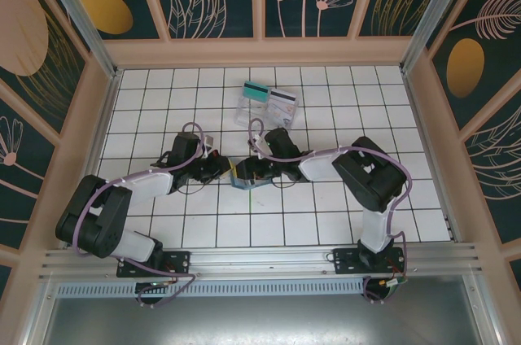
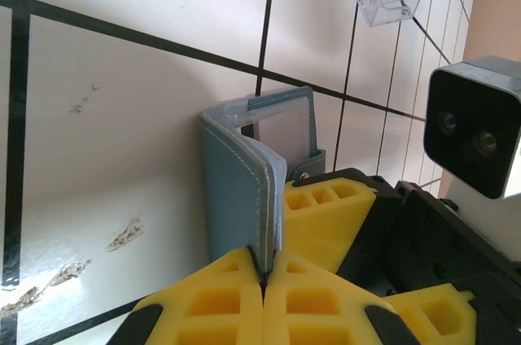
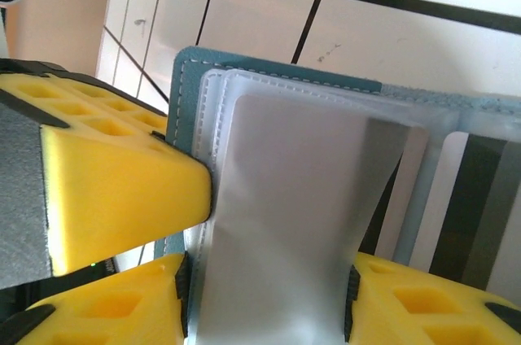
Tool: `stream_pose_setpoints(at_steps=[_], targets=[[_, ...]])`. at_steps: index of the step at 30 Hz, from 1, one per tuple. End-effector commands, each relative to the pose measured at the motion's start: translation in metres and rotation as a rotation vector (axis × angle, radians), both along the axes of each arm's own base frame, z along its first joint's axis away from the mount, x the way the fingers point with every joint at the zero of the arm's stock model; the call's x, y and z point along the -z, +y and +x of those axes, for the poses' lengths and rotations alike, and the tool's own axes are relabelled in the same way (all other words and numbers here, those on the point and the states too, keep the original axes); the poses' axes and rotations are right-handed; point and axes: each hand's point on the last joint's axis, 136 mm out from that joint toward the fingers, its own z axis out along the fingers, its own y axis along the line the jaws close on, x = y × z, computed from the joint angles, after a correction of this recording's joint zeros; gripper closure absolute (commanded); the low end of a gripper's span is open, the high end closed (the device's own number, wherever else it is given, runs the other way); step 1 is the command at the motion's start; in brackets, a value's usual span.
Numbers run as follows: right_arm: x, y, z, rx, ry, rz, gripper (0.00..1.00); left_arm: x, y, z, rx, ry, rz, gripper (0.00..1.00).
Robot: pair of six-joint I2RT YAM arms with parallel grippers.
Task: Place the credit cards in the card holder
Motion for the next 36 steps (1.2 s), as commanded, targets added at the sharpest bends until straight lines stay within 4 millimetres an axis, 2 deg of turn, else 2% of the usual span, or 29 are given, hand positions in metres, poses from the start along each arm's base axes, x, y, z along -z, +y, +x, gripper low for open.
stream_pose_setpoints(at_steps=[1,3,10,21,28,36], targets=[[0.044,-0.028,-0.018,0.029,0.165,-0.069,0.49,-0.028,-0.003,0.014,0.0,-0.102,-0.025,1.0],[0.038,-0.03,-0.018,0.032,0.188,-0.012,0.42,-0.029,-0.003,0.015,0.0,-0.106,-0.022,1.0],[0.044,-0.033,-0.019,0.031,0.203,-0.015,0.39,-0.028,-0.003,0.015,0.002,-0.104,-0.019,1.0],[0.053,-0.026,-0.02,0.002,0.122,-0.159,0.31,-0.032,-0.003,0.017,-0.003,-0.111,-0.025,1.0],[0.056,-0.027,-0.022,0.011,0.137,-0.148,0.44,-0.032,-0.002,0.015,-0.002,-0.11,-0.018,1.0],[0.043,-0.029,-0.025,0.014,0.19,0.003,0.48,-0.029,0.0,0.013,-0.004,-0.107,-0.005,1.0]])
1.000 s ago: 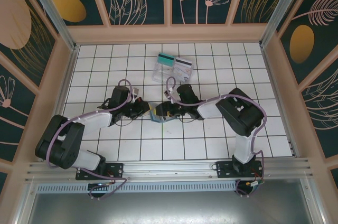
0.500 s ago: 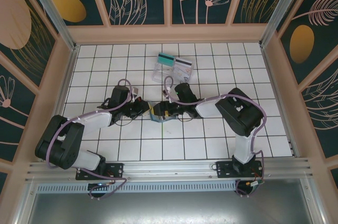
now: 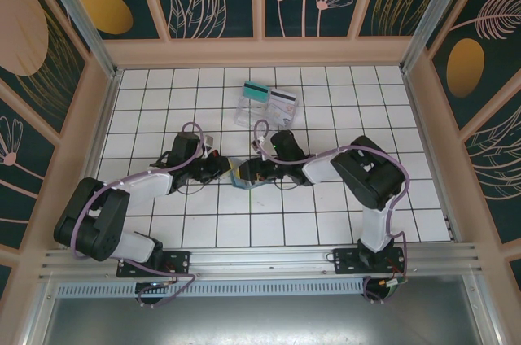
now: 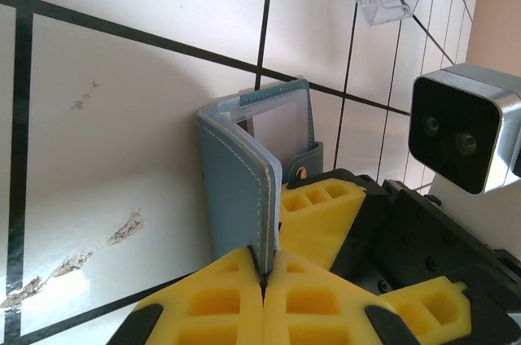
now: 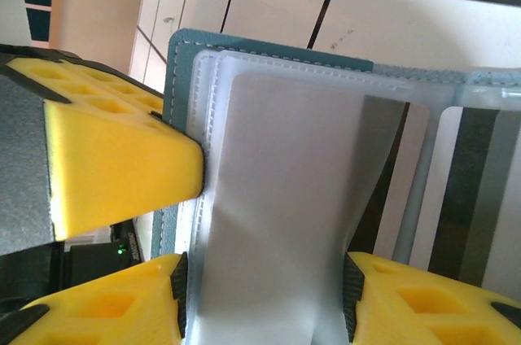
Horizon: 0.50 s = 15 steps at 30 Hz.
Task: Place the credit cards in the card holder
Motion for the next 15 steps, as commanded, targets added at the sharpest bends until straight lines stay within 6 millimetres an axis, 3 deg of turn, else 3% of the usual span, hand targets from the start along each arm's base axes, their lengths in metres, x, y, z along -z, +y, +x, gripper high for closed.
stream_pose_setpoints(at_steps=[1,10,15], targets=[[0.043,-0.0242,-0.0195,0.02,0.166,-0.078,0.48,-0.0262,-0.0008,0.0148,-0.003,-0.102,-0.018,1.0],[0.0401,-0.0242,-0.021,0.019,0.197,-0.01,0.52,-0.026,-0.0006,0.0156,-0.003,-0.104,-0.013,1.0],[0.0391,-0.0276,-0.021,0.028,0.215,0.015,0.46,-0.0236,0.001,0.0154,-0.005,-0.103,-0.003,1.0]])
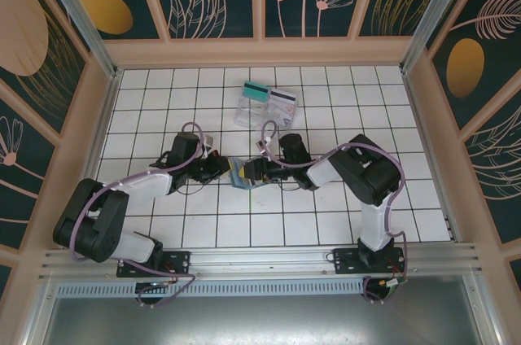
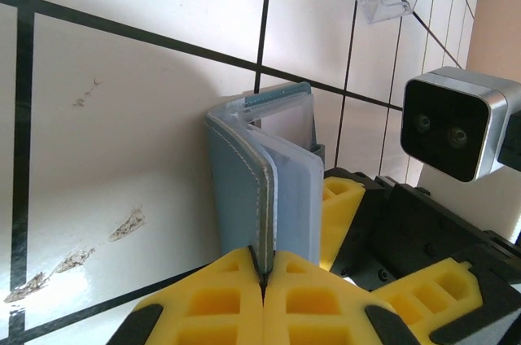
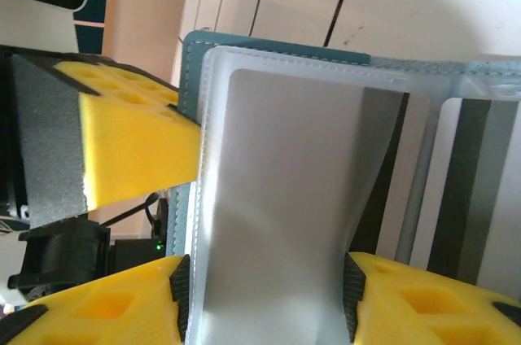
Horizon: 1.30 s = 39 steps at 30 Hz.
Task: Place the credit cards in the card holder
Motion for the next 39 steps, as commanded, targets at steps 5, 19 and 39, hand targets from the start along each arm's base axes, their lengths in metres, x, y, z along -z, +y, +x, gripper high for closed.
stream_pose_setpoints(at_steps=[5,19,39], targets=[[0.044,-0.023,-0.019,0.024,0.188,-0.085,0.46,-0.025,0.002,0.018,-0.017,-0.104,-0.005,1.0],[0.04,-0.025,-0.013,0.043,0.166,-0.111,0.29,-0.04,0.015,0.02,-0.044,-0.137,0.031,1.0],[0.033,-0.022,-0.007,0.048,0.114,-0.172,0.27,-0.012,0.061,0.023,-0.025,0.003,0.453,1.0]])
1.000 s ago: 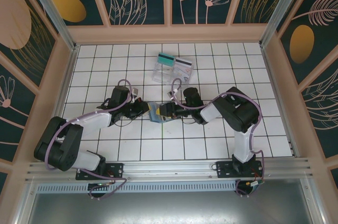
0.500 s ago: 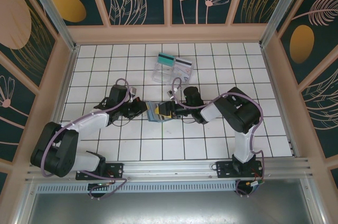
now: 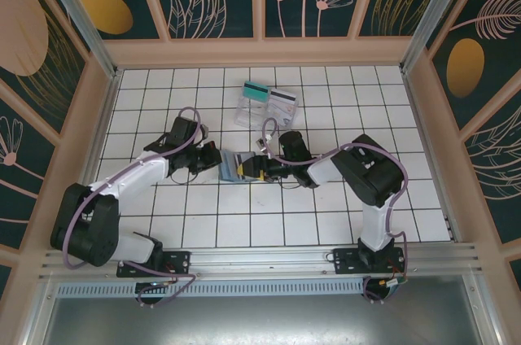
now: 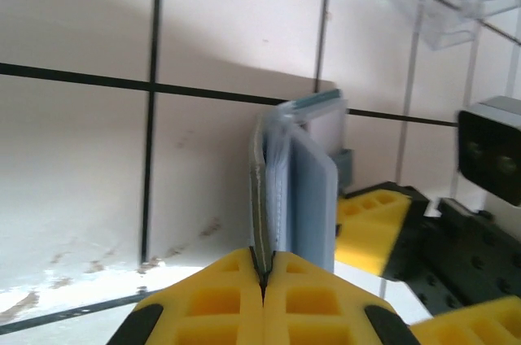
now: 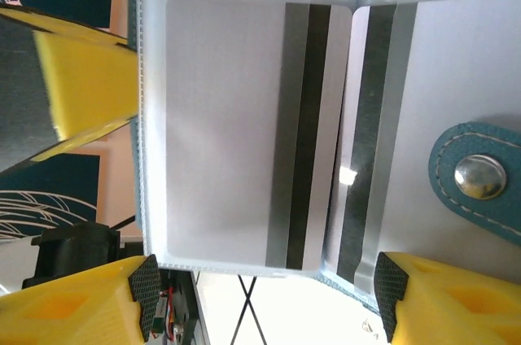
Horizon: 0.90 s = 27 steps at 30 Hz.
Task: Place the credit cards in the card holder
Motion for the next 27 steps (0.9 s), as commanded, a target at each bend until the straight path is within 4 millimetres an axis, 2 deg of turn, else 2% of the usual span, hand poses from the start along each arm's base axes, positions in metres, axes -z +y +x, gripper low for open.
stream_pose_setpoints(at_steps=[1,8,14,16,20,23,27], targets=[[0.038,-0.022,-0.009,0.043,0.097,-0.159,0.27,0.007,0.028,0.007,-0.028,0.008,0.168,1.0],[0.027,-0.025,-0.001,0.075,0.063,-0.175,0.27,0.011,0.042,0.009,-0.006,0.073,0.341,1.0],[0.044,-0.033,0.004,0.103,0.075,-0.238,0.27,0.002,0.04,0.015,0.013,0.077,0.422,1.0],[0.047,-0.036,0.003,0.109,0.079,-0.241,0.27,0.002,0.033,0.017,0.026,0.065,0.386,1.0],[0.04,-0.047,0.012,0.144,0.058,-0.247,0.27,0.011,0.015,0.015,0.061,0.032,0.27,1.0],[0.031,-0.062,0.027,0.178,0.018,-0.285,0.27,0.025,0.002,0.008,0.086,0.018,0.168,1.0],[0.02,-0.084,0.045,0.223,-0.039,-0.347,0.27,0.025,-0.013,0.007,0.11,-0.014,0.052,1.0]])
